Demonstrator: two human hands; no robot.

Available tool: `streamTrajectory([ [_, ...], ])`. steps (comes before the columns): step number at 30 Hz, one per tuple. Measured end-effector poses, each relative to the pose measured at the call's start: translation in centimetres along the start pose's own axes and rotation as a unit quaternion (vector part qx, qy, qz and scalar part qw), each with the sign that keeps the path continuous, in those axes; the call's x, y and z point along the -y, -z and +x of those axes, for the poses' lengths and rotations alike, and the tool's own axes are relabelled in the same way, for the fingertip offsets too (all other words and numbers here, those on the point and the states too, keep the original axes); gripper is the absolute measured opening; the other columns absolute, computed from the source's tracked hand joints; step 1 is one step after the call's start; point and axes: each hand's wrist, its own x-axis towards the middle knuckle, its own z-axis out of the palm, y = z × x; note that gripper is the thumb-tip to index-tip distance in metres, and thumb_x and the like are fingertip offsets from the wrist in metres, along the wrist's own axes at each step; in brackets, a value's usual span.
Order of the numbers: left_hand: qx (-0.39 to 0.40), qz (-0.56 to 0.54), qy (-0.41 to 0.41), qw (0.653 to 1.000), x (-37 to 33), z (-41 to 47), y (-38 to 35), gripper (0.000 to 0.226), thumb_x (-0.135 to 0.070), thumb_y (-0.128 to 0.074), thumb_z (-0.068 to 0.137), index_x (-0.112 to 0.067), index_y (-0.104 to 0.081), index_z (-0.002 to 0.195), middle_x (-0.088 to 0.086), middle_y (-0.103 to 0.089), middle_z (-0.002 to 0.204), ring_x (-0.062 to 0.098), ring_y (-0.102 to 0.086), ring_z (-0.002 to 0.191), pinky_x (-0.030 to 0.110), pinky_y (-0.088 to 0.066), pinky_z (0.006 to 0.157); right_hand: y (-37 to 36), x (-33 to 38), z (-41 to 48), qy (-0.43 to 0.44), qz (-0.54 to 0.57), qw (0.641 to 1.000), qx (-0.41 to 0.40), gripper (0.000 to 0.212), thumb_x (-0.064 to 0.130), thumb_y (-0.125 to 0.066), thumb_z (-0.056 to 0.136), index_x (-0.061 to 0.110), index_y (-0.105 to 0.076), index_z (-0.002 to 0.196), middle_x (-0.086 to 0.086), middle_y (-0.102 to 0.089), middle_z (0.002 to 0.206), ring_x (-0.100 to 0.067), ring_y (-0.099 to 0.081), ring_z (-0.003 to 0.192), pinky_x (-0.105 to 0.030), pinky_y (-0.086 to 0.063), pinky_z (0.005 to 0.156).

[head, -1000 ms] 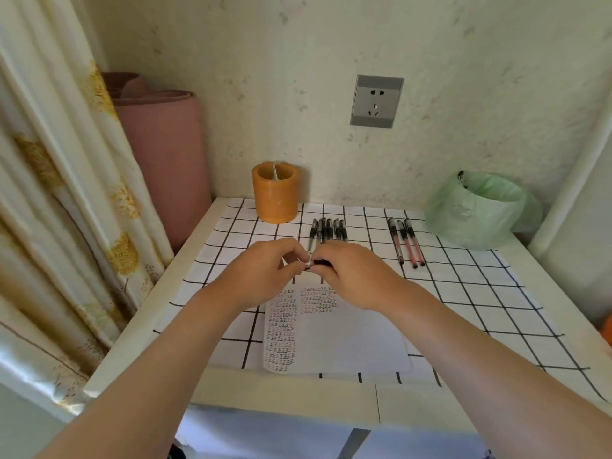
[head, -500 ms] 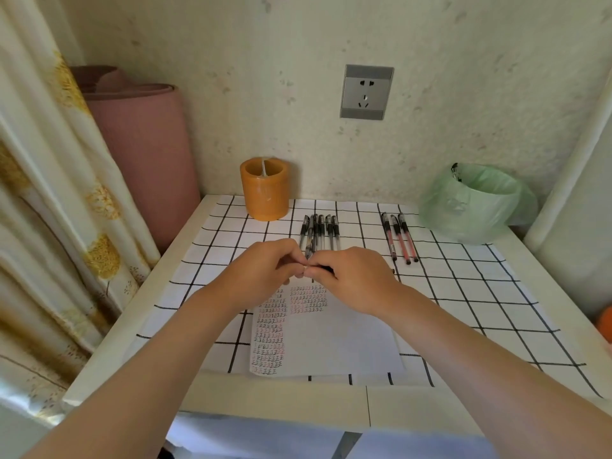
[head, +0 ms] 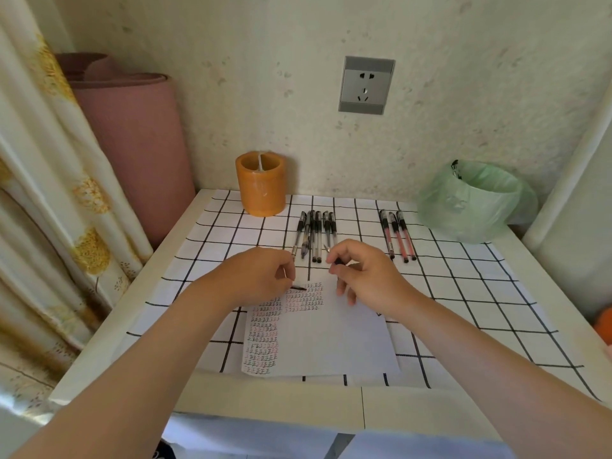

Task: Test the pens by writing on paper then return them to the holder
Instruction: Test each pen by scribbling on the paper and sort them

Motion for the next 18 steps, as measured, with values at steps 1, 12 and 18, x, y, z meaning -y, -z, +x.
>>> streamTrajectory([
  [1,0.005,0.012,0.003,1.0,0.0,0.0,0.0,0.005,-0.033,-0.061,0.09,-0.038,-0.06,0.089,-0.015,-0.059,0.08,0.001,-0.055,0.074,0.023,-0.04,0.059,0.0,0.0,0.0,-0.013,0.043,0.999,-0.006,0.032,-0.002,-0.056,0.094,0.026,-0.071,0.093,-0.002,-0.063,0.085,-0.023,-0.069,0.064,-0.03,-0.052,0.048],
  [12,0.001,0.021,-0.068,0.997,-0.8,0.5,-0.8,0.047,-0.059,-0.074,0.076,-0.044,-0.059,0.118,-0.018,-0.048,0.116,0.003,-0.042,0.111,0.029,-0.04,0.084,-0.2,-0.9,-0.4,-0.056,0.226,0.972,0.017,0.022,0.001,-0.068,0.088,0.012,-0.072,0.106,-0.007,-0.065,0.077,-0.025,-0.066,0.071,-0.035,-0.055,0.067],
  [18,0.058,0.058,-0.08,0.993,-0.2,0.3,-1.8,0.08,-0.07,-0.074,0.066,-0.046,-0.049,0.138,-0.018,-0.036,0.126,0.005,-0.028,0.122,0.031,-0.037,0.099,-0.7,-0.4,-0.7,-0.075,0.185,0.98,0.029,0.015,0.014,-0.052,0.099,0.018,-0.067,0.095,-0.011,-0.061,0.065,-0.03,-0.064,0.054,-0.025,-0.037,0.043],
])
